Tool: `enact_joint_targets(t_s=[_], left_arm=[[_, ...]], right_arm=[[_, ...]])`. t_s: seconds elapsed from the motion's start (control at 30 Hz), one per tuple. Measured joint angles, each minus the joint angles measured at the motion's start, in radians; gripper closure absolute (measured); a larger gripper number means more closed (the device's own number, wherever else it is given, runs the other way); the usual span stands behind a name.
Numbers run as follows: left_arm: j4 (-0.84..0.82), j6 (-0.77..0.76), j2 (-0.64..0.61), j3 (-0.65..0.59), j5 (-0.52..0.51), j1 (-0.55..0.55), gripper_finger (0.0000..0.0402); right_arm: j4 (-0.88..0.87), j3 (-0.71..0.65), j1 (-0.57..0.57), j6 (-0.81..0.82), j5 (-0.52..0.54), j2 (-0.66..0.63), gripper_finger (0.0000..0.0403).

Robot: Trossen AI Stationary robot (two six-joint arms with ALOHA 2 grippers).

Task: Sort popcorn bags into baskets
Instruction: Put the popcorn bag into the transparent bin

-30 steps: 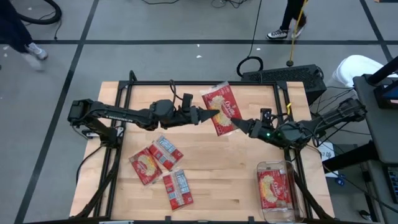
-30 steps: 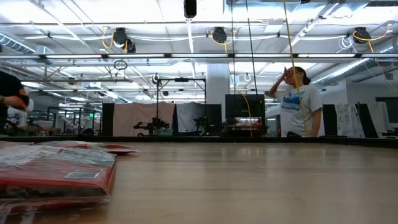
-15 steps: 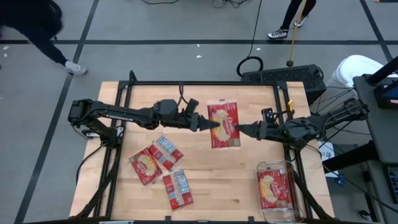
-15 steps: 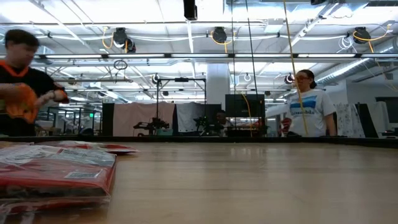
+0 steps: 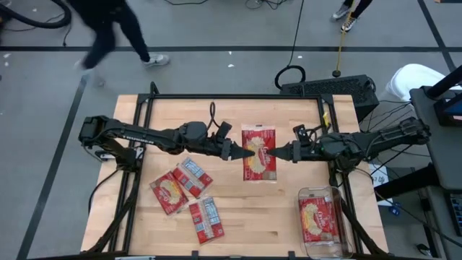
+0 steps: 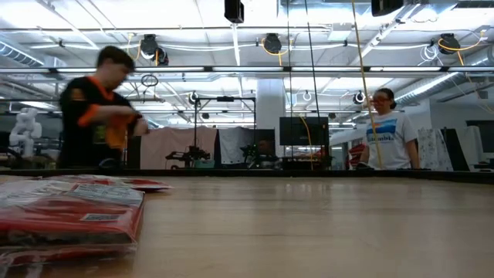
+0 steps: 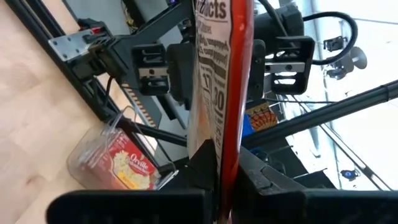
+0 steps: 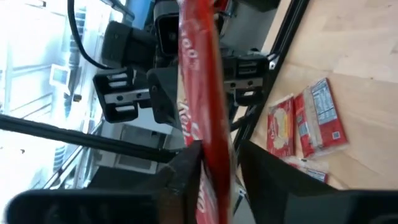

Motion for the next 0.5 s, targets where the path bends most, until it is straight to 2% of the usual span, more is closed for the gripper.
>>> enact_joint_targets(t_s=[0.1, 0.23, 0.5], left_arm=[[-0.028, 0.001, 0.000, 0.000, -0.005, 0.000, 0.0373], [-0.057, 0.003, 0.000, 0.000, -0.008, -0.003, 0.0341], [-0.093, 0.010, 0.000, 0.000, -0.009, -0.015, 0.0259]], right_arm=[[-0.003, 0.000, -0.006, -0.022, -0.024, 0.003, 0.0344], [0.001, 0.000, -0.006, -0.050, -0.026, -0.012, 0.0392], [-0.059, -0.001, 0.003, 0.001, -0.094, -0.051, 0.0394]])
